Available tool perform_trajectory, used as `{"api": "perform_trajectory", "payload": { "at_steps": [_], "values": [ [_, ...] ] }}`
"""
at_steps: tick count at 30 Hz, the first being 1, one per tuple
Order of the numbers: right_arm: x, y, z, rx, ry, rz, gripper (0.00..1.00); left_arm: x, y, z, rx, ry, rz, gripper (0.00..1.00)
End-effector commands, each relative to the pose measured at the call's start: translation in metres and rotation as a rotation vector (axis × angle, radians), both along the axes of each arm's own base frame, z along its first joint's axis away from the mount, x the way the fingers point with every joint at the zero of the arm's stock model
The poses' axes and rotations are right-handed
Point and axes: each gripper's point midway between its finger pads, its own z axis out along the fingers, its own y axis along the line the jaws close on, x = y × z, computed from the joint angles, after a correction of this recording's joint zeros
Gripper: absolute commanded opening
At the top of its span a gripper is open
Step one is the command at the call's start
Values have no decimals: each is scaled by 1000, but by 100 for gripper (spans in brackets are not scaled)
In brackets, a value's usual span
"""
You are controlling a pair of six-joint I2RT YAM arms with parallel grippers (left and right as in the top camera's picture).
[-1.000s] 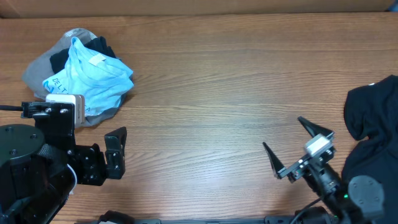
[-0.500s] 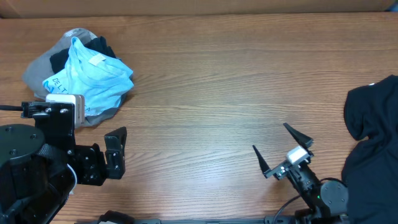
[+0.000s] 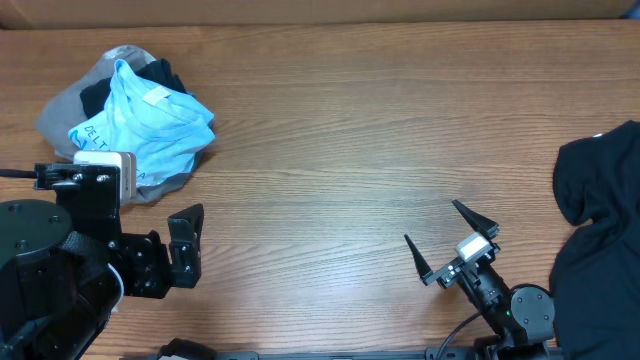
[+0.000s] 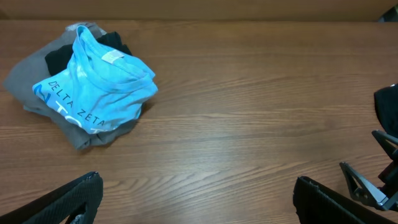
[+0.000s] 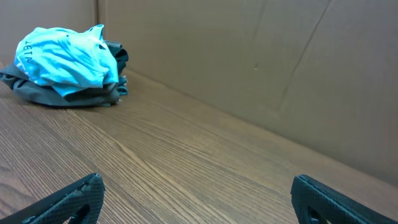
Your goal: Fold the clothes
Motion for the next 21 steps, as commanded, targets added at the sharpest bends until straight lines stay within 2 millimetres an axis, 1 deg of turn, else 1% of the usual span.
{"api": "perform_trajectory", "payload": {
  "at_steps": [1,14,16,18,21],
  "values": [
    [0,0,-2,0,-1,3,100,-1,0,1,-11,-2,13,100],
    [0,0,-2,0,-1,2,100,-2,0,0,-8,2,4,100],
    [0,0,-2,0,-1,3,100,-4,3,0,9,-2,11,100],
    [0,0,-2,0,-1,3,100,0,10,5,21,-40,45,100],
    [0,0,-2,0,-1,2,100,10,17,10,-13,-106,108,100]
  ]
}}
